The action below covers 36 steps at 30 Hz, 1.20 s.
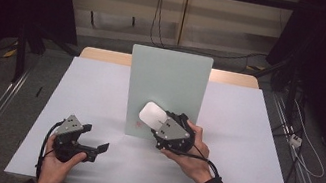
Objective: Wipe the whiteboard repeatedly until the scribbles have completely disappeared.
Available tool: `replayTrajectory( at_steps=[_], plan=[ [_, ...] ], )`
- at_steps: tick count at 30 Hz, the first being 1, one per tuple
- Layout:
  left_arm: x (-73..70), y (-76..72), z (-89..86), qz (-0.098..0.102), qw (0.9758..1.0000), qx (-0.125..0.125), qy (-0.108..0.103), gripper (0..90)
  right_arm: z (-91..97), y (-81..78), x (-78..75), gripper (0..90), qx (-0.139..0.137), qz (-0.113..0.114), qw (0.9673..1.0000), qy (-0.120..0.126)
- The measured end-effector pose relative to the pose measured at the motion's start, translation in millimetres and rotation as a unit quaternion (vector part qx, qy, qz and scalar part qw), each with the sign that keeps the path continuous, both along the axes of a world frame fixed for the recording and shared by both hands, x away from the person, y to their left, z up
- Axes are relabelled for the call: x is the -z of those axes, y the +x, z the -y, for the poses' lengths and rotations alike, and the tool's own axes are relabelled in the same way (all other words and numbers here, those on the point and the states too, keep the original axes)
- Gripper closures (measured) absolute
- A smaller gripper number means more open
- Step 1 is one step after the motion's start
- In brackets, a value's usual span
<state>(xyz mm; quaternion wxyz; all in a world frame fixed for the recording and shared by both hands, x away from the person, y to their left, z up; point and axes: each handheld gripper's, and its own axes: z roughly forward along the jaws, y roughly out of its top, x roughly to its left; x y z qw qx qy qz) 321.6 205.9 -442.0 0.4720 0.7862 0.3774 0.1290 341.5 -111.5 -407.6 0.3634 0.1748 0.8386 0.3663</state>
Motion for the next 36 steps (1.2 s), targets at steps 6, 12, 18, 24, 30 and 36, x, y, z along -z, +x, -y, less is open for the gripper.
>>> replayTrajectory(
  at_steps=[6, 12, 18, 24, 30, 36],
  plan=[
    [0.3, 0.1, -0.3, 0.000, 1.0000, -0.003, -0.003, 4.9, -16.2, -1.8, 11.9, 31.7, -0.016, -0.006, 0.9998, -0.010],
    [0.4, 0.1, 0.4, 0.000, 1.0000, -0.002, -0.004, 4.9, -38.5, 1.2, 18.5, 31.7, -0.039, -0.012, 0.9991, -0.009],
    [0.2, 0.0, -0.7, 0.000, 1.0000, -0.003, -0.004, 4.9, -61.1, 3.2, 26.8, 31.6, -0.060, -0.017, 0.9980, -0.008],
    [-0.2, 0.1, -1.3, 0.002, 1.0000, -0.001, -0.001, 4.9, -76.5, 4.9, 34.1, 31.6, -0.078, -0.017, 0.9968, -0.005],
    [-0.4, -0.3, -1.2, 0.001, 1.0000, -0.002, -0.003, 4.9, -87.8, 6.8, 40.7, 31.6, -0.100, -0.019, 0.9948, -0.009],
    [-0.4, -0.4, -1.5, 0.001, 1.0000, -0.004, -0.007, 4.8, -93.0, 6.5, 45.5, 31.6, -0.113, -0.025, 0.9930, -0.023]
  ],
)
